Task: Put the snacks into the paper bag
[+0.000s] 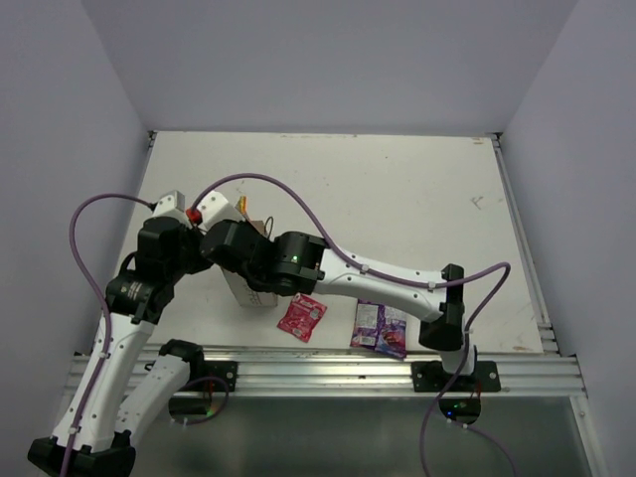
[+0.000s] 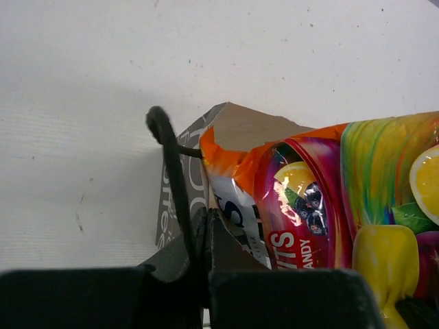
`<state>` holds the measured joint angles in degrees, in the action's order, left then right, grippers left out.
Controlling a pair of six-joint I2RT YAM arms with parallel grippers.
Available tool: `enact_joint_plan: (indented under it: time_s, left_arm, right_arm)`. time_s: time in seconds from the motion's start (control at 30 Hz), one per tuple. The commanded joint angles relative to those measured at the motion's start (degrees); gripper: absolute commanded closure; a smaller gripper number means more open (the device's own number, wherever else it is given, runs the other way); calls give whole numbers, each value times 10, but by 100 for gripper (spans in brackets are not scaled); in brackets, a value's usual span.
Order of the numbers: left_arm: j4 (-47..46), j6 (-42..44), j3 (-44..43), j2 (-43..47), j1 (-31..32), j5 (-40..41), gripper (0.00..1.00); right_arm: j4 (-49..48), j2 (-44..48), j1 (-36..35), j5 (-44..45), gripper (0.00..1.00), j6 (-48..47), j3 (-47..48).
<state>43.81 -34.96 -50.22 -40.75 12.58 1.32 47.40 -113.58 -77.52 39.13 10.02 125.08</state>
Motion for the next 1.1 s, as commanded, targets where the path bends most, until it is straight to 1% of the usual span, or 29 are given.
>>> enact_joint_plan:
  time_s: [0.0,0.13,0.33,0.73,0.87,0.9,0.93,0.97,1.0,1.07]
  left_arm:
    - [-20,-8,-1,1,3,-6,100]
    - [-20,-6,-4,2,3,-6,100]
    - [-21,-1,-7,1,3,-8,100]
    - [-34,11,-10,1,3,-38,100]
    - [-36,16,-11,1,3,-44,100]
    - [-36,18,-12,1,3,-45,100]
    - [-36,19,-13,1,3,-47,100]
    - [-36,21,-13,1,3,-47,100]
    - [-36,23,-14,1,3,-48,100]
    - [-39,26,-13,1,3,-53,100]
  right_arm:
    - [3,77,-12,20,100,31,-4]
    - [21,88,-24,30,100,38,-17]
    - [64,64,-35,41,100,35,19]
    - [63,3,-41,-5,100,40,22]
    - [67,-23,-47,-26,100,43,42]
    - [72,-26,-50,-28,91,44,60]
    - [82,-33,-52,-26,68,45,68]
    - [87,-34,-53,-21,62,44,78]
    - [92,-33,-56,-15,54,40,89]
    - [101,-16,-57,5,45,34,118]
